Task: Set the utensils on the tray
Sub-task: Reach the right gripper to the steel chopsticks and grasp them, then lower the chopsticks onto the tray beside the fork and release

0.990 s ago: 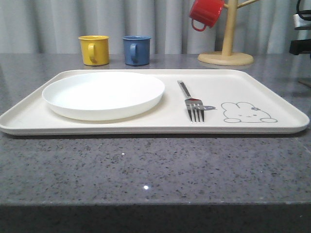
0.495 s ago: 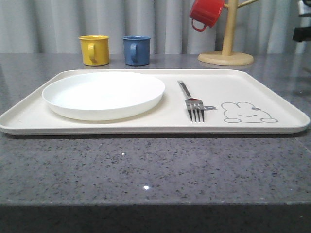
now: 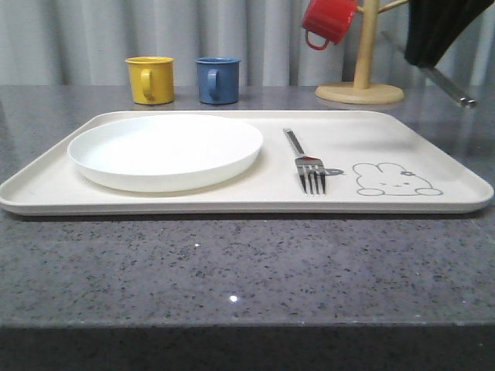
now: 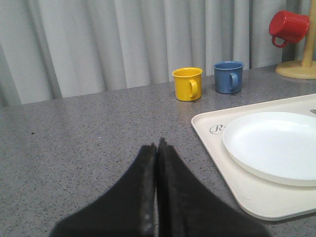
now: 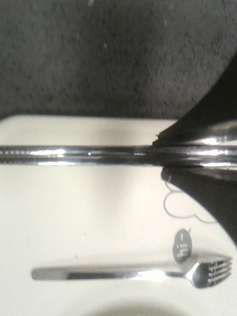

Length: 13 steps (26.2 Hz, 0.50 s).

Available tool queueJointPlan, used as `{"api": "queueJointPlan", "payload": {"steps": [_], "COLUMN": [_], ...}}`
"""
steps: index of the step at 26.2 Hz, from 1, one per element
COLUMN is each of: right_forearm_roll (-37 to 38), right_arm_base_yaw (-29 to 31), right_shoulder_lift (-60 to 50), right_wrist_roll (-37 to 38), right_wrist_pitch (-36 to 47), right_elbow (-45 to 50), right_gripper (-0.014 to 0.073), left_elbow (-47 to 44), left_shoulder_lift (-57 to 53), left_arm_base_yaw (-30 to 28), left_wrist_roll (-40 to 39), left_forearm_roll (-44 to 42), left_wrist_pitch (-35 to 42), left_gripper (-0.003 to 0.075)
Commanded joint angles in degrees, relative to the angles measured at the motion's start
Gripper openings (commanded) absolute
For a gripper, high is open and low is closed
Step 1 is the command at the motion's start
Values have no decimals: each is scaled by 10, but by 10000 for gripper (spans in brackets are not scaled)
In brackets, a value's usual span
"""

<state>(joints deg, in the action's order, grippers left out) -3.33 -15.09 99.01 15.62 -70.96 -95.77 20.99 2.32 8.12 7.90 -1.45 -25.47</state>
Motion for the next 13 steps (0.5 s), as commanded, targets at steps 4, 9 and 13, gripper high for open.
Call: {"api": "queueJointPlan", "payload": {"steps": [4, 9, 13], "right_forearm_roll": [2, -15, -39], "right_arm_base_yaw": [-41, -42, -42], "right_shoulder_lift": [20, 54, 71], "right_wrist_roll": [50, 58, 58], "right_wrist_pitch": [-10, -2, 15], "right_elbow": [-18, -18, -18], "right_gripper": [78, 78, 78], "left_elbow": [15, 15, 15], "left_shoulder_lift": [7, 7, 7], "left_arm_base_yaw": [1, 1, 1], "left_wrist_roll": [-6, -6, -6], "left_forearm_roll": [5, 5, 5], "left_wrist_pitch": [44, 44, 44], "left_gripper": [-18, -18, -18]}}
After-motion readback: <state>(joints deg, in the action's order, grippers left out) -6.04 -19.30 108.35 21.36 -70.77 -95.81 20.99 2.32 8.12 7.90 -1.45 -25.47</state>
